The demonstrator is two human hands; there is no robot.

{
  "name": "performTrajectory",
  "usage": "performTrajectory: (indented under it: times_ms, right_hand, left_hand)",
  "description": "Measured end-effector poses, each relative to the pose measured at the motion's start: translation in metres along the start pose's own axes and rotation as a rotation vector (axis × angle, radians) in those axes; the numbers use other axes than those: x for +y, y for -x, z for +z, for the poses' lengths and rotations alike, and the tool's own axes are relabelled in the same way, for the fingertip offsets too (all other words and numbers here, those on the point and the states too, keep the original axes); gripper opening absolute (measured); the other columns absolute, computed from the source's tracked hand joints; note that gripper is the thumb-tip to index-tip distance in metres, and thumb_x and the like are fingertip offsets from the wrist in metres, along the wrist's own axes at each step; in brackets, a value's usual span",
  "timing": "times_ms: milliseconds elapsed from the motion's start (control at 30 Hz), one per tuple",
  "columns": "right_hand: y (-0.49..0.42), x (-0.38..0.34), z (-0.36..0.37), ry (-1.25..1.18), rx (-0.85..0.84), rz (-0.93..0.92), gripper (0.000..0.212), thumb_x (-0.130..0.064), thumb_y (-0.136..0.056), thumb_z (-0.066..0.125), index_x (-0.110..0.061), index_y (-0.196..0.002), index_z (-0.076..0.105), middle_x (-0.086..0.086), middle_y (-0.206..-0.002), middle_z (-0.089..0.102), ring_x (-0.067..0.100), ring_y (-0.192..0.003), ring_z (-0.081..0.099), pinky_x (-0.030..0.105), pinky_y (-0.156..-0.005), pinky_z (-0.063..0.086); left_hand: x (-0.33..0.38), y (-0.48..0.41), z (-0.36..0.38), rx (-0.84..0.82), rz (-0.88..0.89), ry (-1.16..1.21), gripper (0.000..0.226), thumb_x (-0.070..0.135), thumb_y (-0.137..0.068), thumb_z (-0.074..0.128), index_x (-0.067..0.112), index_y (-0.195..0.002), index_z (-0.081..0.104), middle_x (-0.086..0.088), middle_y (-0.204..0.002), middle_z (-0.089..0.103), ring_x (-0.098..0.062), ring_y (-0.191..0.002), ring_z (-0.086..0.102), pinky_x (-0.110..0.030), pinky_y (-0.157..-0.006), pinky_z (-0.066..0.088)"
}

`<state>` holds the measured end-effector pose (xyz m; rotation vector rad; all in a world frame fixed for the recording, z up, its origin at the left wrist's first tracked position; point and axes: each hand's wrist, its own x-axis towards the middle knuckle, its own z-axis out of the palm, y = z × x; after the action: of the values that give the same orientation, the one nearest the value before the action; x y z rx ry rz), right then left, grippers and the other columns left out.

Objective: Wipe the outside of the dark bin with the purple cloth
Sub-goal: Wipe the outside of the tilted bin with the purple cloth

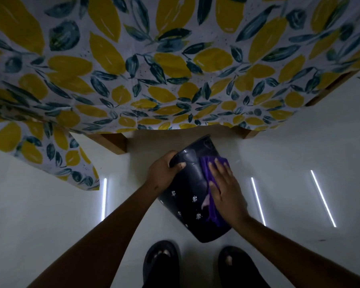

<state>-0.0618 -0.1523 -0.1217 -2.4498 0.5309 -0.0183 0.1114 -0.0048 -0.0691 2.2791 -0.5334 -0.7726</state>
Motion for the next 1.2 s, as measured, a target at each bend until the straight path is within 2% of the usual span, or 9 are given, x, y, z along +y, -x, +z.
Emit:
performTrajectory:
  times_ms: [167,300,433,533,633,700,833,1000,1200]
  right_hand:
    - [0.038,-0.003,0.011,0.392,-0.079,-0.387,0.064,-0.037,-0.093,0.033,-0.033,-0.153,0.012,-0.002,-0.16,0.017,0.029,-0.145,0.015,0.054,-0.113,0.026]
    - [-0.013,-0.022,-0.005,0.225,-0.039,-0.172,0.055,-0.035,-0.098,0.028,-0.032,-0.151,0.015,-0.002,-0.159,0.022,0.026,-0.147,0.014,0.05,-0.114,0.025]
    - [-0.022,-0.014,-0.009,0.13,-0.017,-0.076,0.053,-0.036,-0.1,0.026,-0.031,-0.152,0.015,-0.002,-0.16,0.019,0.023,-0.148,0.011,0.052,-0.113,0.029]
    - [0.011,-0.002,-0.002,0.406,-0.039,-0.279,0.062,-0.034,-0.092,0.037,-0.031,-0.151,0.018,-0.001,-0.159,0.021,0.03,-0.146,0.013,0.054,-0.111,0.029]
    - [0.056,0.009,0.008,0.591,-0.211,-0.579,0.083,-0.035,-0.072,0.063,-0.034,-0.148,0.029,-0.006,-0.158,0.022,0.029,-0.146,0.015,0.05,-0.112,0.016]
    - [0.049,0.002,0.007,0.631,-0.224,-0.652,0.081,-0.037,-0.073,0.062,-0.034,-0.147,0.031,-0.008,-0.159,0.022,0.024,-0.148,0.01,0.048,-0.113,0.012]
    - [-0.002,-0.026,-0.002,0.564,-0.138,-0.512,0.065,-0.036,-0.086,0.04,-0.035,-0.149,0.022,-0.007,-0.16,0.015,0.025,-0.148,0.008,0.048,-0.115,0.012]
    - [0.049,0.002,0.006,0.601,-0.19,-0.533,0.093,-0.034,-0.068,0.074,-0.033,-0.149,0.027,-0.004,-0.16,0.018,0.029,-0.147,0.012,0.049,-0.113,0.018]
    - [0.01,-0.008,-0.006,0.564,-0.142,-0.475,0.079,-0.037,-0.081,0.062,-0.034,-0.15,0.024,-0.005,-0.16,0.014,0.027,-0.148,0.008,0.05,-0.114,0.017]
  left_hand:
    - [0.002,-0.003,0.0,-0.009,0.017,-0.01,0.036,0.04,-0.087,0.057,0.028,-0.121,0.053,0.002,-0.118,0.067,-0.021,-0.107,0.062,-0.041,-0.094,0.05]
    - [0.007,-0.008,-0.004,-0.059,0.105,-0.118,0.045,0.039,-0.093,0.049,0.028,-0.135,0.042,-0.002,-0.134,0.058,-0.024,-0.121,0.055,-0.038,-0.102,0.044]
    - [0.0,-0.002,-0.006,-0.013,0.11,-0.184,0.043,0.039,-0.095,0.047,0.027,-0.136,0.042,-0.006,-0.132,0.06,-0.027,-0.119,0.057,-0.036,-0.1,0.046]
    - [0.001,-0.008,-0.006,0.014,0.115,-0.137,0.04,0.034,-0.093,0.051,0.027,-0.132,0.048,-0.003,-0.129,0.063,-0.025,-0.118,0.058,-0.033,-0.099,0.046]
    - [0.008,-0.016,-0.002,0.006,0.112,-0.126,0.042,0.034,-0.094,0.051,0.025,-0.134,0.048,-0.003,-0.133,0.06,-0.023,-0.122,0.055,-0.029,-0.102,0.041]
    - [0.012,-0.018,0.0,-0.005,0.103,-0.119,0.044,0.034,-0.095,0.049,0.025,-0.138,0.045,-0.004,-0.136,0.057,-0.022,-0.124,0.053,-0.026,-0.101,0.038]
    - [0.015,-0.022,0.001,-0.03,0.108,-0.085,0.044,0.03,-0.095,0.05,0.02,-0.138,0.046,-0.005,-0.136,0.058,-0.021,-0.125,0.052,-0.021,-0.098,0.035]
    - [0.011,-0.016,-0.002,-0.04,0.089,-0.079,0.045,0.031,-0.095,0.05,0.022,-0.139,0.044,-0.005,-0.137,0.057,-0.021,-0.126,0.051,-0.021,-0.1,0.035]
    - [0.029,-0.025,0.005,-0.029,0.085,-0.14,0.043,0.035,-0.096,0.047,0.021,-0.137,0.046,-0.009,-0.129,0.062,-0.026,-0.119,0.055,-0.029,-0.097,0.041]
